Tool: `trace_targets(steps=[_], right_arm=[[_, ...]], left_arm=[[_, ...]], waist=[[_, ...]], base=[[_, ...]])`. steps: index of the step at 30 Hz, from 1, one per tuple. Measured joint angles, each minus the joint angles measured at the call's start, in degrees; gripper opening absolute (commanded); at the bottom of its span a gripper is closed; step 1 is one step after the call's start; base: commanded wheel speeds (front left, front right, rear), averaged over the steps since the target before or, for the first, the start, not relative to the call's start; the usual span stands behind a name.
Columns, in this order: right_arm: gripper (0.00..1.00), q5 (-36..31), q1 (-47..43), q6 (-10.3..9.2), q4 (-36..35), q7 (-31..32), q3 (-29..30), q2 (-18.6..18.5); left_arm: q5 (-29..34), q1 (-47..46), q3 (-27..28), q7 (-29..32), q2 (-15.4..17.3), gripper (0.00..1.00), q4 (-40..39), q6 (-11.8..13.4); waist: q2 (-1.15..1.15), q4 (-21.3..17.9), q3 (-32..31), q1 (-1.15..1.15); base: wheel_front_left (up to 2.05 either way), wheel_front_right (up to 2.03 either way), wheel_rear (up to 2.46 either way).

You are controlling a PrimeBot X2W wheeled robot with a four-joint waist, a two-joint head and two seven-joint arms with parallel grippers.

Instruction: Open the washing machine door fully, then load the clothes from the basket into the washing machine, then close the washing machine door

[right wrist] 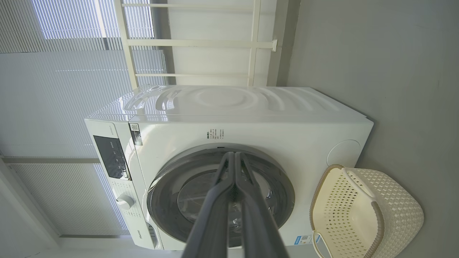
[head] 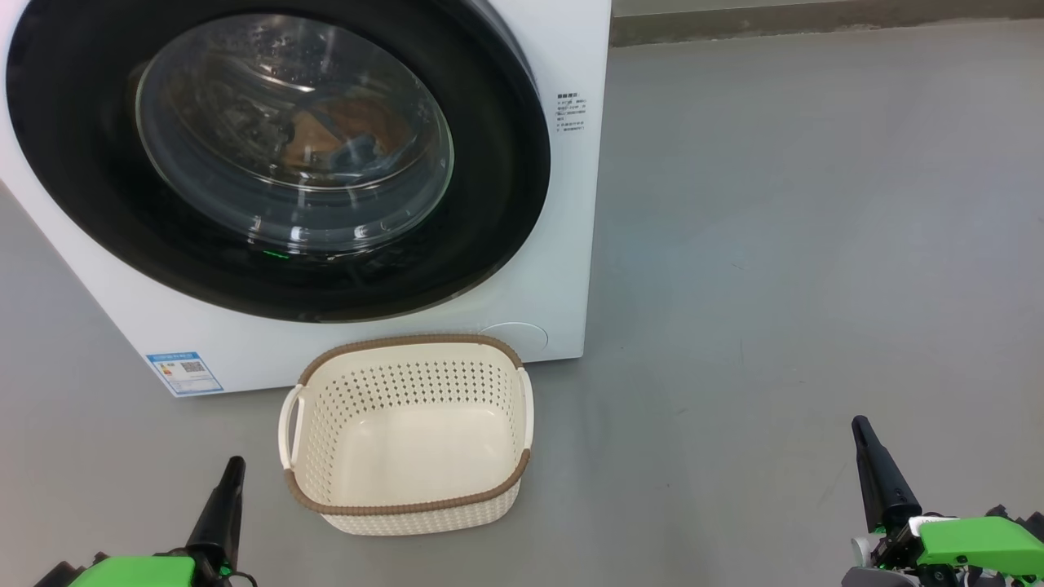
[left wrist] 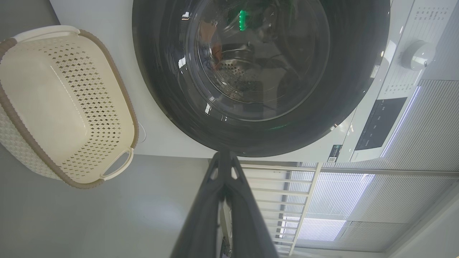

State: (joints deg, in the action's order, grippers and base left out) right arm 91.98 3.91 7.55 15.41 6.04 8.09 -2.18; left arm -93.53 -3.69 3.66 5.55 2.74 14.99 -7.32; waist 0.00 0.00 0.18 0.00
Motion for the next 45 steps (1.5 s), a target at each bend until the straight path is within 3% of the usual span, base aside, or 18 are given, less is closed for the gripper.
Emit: trace_targets(steps=[45], right_arm=[[0.0,0.0,0.0,0.0,0.0,0.0,0.0,0.0]], left_arm=[[0.45,0.0,0.46,0.34,-0.2,0.0,0.01,0.0]], waist=[[0.0,0.0,0.0,0.0]], base=[[0.0,0.0,0.0]])
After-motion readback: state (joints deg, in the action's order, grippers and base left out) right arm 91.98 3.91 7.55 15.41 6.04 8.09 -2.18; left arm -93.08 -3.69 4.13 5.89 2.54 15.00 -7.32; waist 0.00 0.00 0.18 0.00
